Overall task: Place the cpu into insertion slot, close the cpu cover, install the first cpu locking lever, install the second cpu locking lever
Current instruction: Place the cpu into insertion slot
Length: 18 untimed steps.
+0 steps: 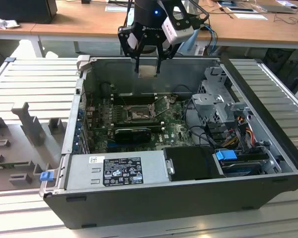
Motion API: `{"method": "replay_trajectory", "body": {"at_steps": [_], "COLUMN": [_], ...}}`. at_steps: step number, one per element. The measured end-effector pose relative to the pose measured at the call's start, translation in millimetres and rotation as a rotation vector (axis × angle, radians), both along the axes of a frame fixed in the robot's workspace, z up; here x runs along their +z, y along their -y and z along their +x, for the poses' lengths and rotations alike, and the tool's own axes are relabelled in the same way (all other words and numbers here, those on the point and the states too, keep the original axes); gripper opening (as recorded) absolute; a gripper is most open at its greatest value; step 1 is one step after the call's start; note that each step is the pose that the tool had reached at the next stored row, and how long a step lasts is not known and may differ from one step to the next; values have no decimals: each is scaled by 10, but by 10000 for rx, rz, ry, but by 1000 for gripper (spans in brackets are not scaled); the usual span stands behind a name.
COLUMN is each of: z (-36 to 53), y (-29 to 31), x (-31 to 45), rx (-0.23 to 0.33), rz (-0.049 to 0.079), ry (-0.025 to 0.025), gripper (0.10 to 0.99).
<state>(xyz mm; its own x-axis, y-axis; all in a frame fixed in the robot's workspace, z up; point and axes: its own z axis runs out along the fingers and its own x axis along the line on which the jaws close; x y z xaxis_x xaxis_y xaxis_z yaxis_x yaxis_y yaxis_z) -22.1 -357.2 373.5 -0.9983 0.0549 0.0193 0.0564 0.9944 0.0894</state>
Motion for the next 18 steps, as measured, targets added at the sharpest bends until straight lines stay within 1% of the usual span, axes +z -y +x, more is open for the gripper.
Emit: {"method": "replay_trajectory", "body": {"at_steps": [9, 18], "z": [0, 0], "y": [0, 0], "x": [-18, -19], "rx": [-45, -599], "rz": [0, -1], "ry": [0, 0], "gripper": [529, 529]}}
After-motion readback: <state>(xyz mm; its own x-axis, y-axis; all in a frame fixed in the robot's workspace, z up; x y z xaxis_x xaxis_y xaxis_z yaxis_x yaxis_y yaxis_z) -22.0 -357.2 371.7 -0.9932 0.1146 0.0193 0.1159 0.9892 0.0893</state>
